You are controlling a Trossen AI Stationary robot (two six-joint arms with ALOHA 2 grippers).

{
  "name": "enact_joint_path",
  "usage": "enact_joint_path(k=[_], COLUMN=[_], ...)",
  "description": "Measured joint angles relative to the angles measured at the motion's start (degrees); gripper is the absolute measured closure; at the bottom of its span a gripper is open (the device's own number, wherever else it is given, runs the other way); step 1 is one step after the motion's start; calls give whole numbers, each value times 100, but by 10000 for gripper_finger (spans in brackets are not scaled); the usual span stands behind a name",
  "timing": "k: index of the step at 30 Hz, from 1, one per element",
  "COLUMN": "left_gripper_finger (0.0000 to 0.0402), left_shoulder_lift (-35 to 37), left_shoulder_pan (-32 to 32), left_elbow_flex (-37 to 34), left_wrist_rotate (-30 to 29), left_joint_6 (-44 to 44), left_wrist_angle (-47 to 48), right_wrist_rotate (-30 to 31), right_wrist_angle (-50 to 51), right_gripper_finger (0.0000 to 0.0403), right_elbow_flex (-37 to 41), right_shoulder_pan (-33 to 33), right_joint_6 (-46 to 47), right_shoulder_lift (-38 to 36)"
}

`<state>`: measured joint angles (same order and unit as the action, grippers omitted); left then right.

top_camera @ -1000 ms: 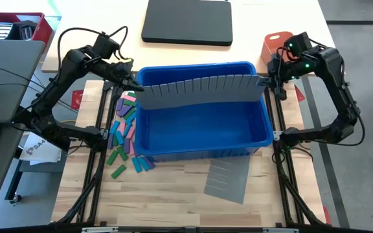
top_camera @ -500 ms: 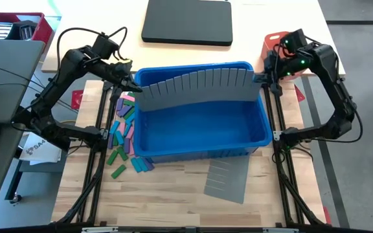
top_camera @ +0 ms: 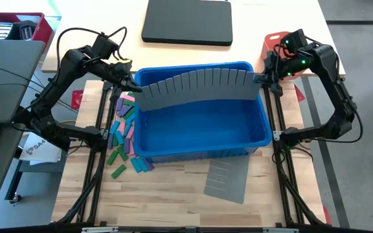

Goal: Sort blocks
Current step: Insert the bin divider into the blue bin

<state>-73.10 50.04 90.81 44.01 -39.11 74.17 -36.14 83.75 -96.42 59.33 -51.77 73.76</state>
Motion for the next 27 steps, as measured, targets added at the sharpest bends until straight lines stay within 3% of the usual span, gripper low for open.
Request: enact_joint_path(k=[7,13,21,27], left_gripper_finger=[401,401,401,401], left_shoulder_lift=[9,1,-81,-271], left_shoulder_pan=[-2,-14,-224,-399], left_elbow_flex=[0,1,1,3], left_wrist_rotate=[-46,-268,-618,-1417], left_joint_6=[-9,-17,-17,6], left_wrist_angle=[9,79,68,91], right_wrist_rotate=[-26,315,482,694], right_wrist_angle=[133,236,424,461], right_gripper_finger=[400,400,400,400], right_elbow_flex=[0,54,632,1249], right_shoulder_pan=[149,242,252,245], right_joint_6=[9,-61,-68,9], right_shoulder_lift=[-3,-28,-26,-24])
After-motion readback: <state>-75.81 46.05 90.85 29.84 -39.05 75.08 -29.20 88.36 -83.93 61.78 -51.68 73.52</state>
